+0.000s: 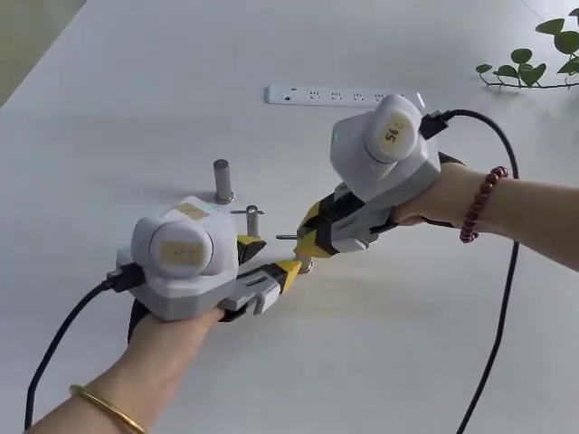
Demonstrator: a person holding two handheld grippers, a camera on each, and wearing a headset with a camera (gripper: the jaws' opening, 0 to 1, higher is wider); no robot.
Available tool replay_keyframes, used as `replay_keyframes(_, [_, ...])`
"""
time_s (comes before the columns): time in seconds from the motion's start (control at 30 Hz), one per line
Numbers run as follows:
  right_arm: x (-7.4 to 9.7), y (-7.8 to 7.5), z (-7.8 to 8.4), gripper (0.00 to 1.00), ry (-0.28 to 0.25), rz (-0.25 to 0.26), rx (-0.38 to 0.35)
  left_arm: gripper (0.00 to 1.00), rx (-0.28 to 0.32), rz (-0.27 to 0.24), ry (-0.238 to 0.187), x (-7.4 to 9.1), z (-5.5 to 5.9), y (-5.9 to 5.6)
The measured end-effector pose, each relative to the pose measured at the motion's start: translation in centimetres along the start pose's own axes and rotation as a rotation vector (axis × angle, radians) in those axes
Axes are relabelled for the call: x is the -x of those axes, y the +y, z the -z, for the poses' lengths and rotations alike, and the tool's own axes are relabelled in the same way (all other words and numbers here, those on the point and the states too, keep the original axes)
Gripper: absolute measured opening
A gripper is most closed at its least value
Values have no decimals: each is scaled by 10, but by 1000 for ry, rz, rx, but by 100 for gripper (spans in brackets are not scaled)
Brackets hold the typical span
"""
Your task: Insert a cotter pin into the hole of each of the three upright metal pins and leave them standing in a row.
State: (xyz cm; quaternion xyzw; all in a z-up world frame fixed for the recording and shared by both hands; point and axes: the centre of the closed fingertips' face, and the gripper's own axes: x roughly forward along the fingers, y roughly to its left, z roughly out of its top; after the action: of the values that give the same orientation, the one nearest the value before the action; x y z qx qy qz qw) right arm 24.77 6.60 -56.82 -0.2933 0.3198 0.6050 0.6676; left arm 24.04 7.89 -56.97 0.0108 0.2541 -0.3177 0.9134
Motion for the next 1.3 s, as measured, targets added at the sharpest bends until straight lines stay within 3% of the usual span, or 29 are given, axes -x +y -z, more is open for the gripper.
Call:
replay_keyframes(0.67, [0, -7, -3, 8, -17, 5, 5, 35, -12, 6, -8, 20, -1, 7])
replay_keyframes(0.97, [2, -19, -2, 8, -2, 21, 7, 43, -18, 24, -7, 26, -2, 6])
replay_keyframes(1.3, [1, -34, 0, 8, 3, 32, -4, 50, -13, 0, -25, 33, -5, 15])
